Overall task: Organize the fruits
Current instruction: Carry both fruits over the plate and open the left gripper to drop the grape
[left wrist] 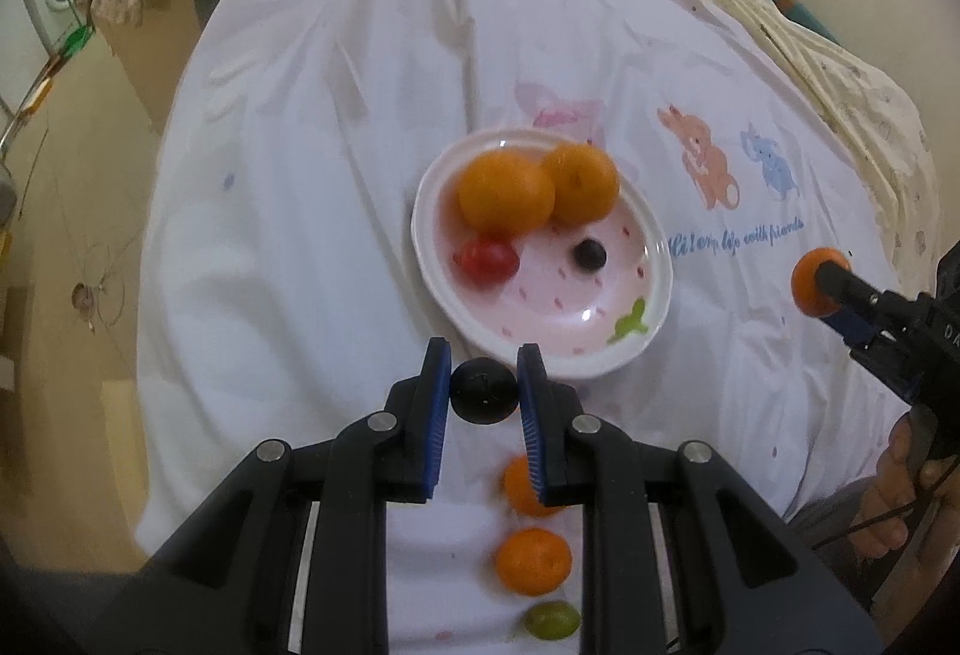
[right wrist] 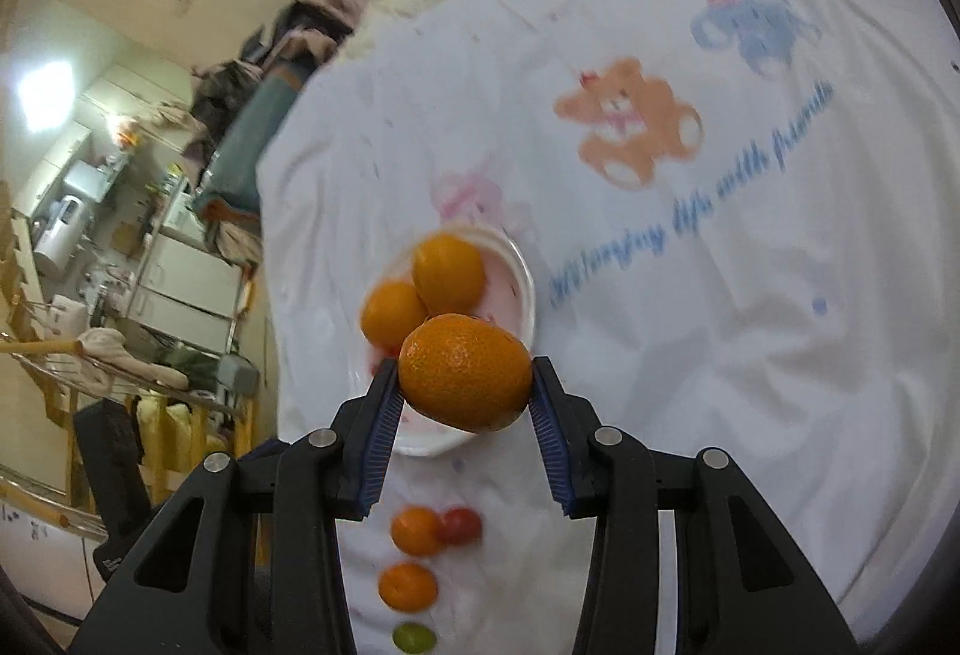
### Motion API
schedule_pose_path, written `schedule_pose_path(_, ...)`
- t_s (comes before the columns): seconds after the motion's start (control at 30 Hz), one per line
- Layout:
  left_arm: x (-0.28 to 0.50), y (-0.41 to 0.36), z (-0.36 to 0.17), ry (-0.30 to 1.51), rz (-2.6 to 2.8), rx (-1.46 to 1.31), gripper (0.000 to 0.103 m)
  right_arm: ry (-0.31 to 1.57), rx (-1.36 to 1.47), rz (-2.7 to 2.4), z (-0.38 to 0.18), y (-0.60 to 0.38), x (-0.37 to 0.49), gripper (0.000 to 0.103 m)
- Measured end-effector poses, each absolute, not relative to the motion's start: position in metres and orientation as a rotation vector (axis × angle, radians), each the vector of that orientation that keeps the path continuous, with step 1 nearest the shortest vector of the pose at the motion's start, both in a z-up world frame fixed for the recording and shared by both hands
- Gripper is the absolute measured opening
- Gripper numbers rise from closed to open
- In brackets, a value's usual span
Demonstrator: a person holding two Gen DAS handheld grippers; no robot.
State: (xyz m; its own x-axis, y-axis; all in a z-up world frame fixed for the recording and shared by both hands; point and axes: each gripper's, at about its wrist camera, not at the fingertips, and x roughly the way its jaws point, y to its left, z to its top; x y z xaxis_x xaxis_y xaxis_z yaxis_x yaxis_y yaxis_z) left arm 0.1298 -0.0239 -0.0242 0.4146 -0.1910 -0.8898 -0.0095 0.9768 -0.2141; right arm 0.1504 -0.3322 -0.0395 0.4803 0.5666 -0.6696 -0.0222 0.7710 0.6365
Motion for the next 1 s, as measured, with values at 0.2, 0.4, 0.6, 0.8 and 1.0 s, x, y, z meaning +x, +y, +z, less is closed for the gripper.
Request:
schedule_pose_path(0.2,0.157,-0.027,-0.022,1.134,-0.117,-0.191,0.019,1.056,0.692,0.44,-0.053,-0.331,0.178,0.044)
schedule_pose_path(0.4,0.184,-0.043,-0.035,1.163,-0.132,-0.201,0.019,1.111,0.656,0.438,-0.067,-0.321,0.203,0.044)
schedule_pose_path(0.6,0.199,-0.061,-0.054,1.198,-0.146,-0.191,0.019,1.174,0.584,0.435,-0.086,-0.303,0.224,0.044)
schedule_pose_path(0.8,0.207,-0.067,-0.068,1.195,-0.13,-0.166,0.019,1.224,0.503,0.45,-0.101,-0.282,0.236,0.045)
schedule_pose_path(1.0,0.214,-0.076,-0.076,1.182,-0.131,-0.108,0.02,1.256,0.499,0.444,-0.111,-0.279,0.235,0.045)
